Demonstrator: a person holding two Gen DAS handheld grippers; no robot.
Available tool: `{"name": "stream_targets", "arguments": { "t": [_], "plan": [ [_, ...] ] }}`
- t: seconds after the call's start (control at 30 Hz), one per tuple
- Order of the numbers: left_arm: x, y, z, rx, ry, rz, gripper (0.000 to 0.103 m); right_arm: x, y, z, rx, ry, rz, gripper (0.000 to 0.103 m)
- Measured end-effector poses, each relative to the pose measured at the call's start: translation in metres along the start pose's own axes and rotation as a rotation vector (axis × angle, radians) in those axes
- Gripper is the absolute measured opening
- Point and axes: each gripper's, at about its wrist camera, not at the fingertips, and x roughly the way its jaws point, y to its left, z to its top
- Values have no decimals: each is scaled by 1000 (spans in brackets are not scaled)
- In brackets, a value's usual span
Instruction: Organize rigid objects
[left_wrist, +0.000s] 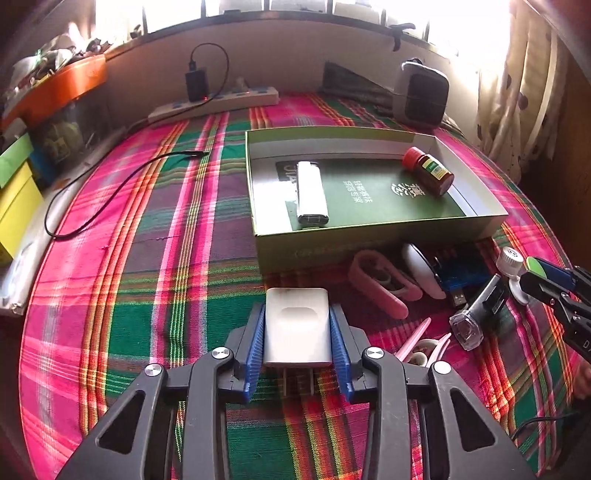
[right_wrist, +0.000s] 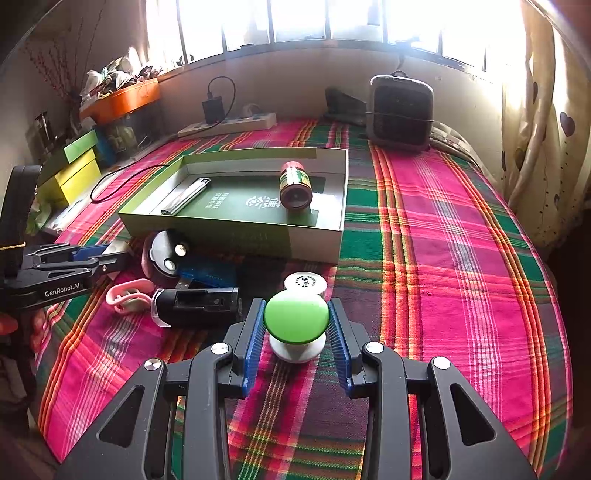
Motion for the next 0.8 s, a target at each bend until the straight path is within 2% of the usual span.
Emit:
{"name": "stream_targets", "arguments": {
  "t": [0.8],
  "plan": [
    [-3, 1, -1, -6, 0, -6, 32, -4, 0, 0, -2, -12, 6, 35]
  ]
}}
